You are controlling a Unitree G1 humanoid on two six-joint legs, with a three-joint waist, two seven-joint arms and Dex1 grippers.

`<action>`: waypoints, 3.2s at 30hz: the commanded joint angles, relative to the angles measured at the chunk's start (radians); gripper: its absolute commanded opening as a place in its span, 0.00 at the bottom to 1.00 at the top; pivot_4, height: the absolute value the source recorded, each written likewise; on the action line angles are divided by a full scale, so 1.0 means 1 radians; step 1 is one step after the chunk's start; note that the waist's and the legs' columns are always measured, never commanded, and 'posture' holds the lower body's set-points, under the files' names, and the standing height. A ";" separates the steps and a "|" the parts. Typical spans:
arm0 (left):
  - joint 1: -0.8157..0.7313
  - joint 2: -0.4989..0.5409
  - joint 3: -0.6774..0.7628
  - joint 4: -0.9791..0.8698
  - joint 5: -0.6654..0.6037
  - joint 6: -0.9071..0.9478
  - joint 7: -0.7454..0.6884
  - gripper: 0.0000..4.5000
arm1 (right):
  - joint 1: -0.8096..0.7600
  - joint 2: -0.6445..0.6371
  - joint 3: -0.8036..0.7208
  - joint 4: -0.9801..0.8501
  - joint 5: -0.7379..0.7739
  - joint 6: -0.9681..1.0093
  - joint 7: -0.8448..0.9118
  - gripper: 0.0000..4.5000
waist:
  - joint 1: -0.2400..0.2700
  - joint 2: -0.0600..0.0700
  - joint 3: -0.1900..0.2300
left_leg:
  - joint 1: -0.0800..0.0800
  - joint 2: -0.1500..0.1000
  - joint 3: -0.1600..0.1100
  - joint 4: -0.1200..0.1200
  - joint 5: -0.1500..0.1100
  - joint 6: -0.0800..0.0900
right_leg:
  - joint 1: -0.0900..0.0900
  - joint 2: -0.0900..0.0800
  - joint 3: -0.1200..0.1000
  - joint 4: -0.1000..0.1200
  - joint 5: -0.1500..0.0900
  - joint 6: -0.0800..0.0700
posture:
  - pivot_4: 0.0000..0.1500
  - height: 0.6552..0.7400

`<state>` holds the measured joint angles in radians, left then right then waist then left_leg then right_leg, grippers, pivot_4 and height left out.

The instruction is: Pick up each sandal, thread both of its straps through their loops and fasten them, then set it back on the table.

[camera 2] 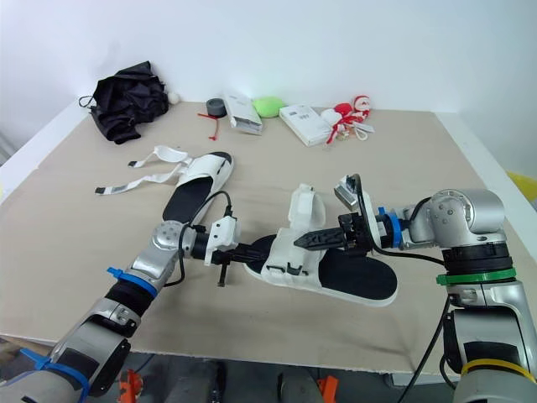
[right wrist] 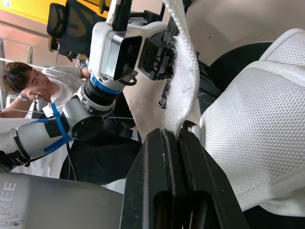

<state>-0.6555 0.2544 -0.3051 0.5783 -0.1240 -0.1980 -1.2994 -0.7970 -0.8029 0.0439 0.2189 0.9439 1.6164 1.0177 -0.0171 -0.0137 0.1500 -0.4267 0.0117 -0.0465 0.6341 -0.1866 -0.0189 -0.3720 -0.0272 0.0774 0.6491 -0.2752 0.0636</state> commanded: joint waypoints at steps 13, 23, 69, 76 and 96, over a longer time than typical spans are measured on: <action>0.071 0.012 -0.058 0.058 0.068 0.040 0.005 0.00 | 0.032 -0.013 -0.013 -0.041 0.027 -0.002 -0.006 0.01 | 0.000 0.000 0.000 | 0.000 0.000 0.000 0.000 0.000 0.000 | 0.000 0.000 0.000 0.000 0.000 0.000 | 1.00 0.98; 0.062 0.006 -0.058 0.064 0.068 0.041 0.006 0.00 | -0.049 -0.009 -0.031 0.047 -0.026 -0.016 -0.003 0.01 | 0.000 0.000 0.000 | 0.000 0.000 0.000 0.000 0.000 0.000 | 0.000 0.000 0.000 0.000 0.000 0.000 | 1.00 0.98; 0.090 0.014 -0.066 0.027 0.067 0.054 0.013 0.00 | 0.113 -0.146 0.183 -0.293 -0.102 -0.266 0.219 0.01 | 0.002 0.000 0.000 | -0.002 -0.001 -0.001 0.000 -0.001 -0.001 | -0.001 -0.002 -0.001 -0.001 -0.001 0.002 | 1.00 0.98; 0.085 0.015 -0.066 0.028 0.067 0.055 0.011 0.00 | 0.207 -0.142 0.225 -0.363 -0.216 -0.440 0.195 0.01 | -0.001 -0.001 0.000 | 0.000 -0.001 0.000 0.000 -0.001 -0.001 | 0.000 -0.001 -0.002 -0.001 -0.001 0.002 | 1.00 0.98; 0.065 0.003 -0.066 0.055 0.069 0.046 0.011 0.00 | 0.513 -0.303 -0.230 -0.653 -0.101 -0.537 0.210 0.76 | 0.009 -0.003 -0.001 | 0.000 0.000 -0.001 -0.002 -0.001 -0.002 | 0.001 -0.002 -0.003 -0.001 -0.003 -0.001 | 1.00 0.98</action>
<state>-0.6343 0.2505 -0.3090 0.5489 -0.1275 -0.1885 -1.2855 -0.3901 -1.0743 -0.0785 -0.3011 0.7964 1.0639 1.2412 -0.0077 -0.0165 0.1495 -0.4262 0.0115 -0.0470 0.6324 -0.1877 -0.0204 -0.3714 -0.0290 0.0741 0.6478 -0.2784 0.0628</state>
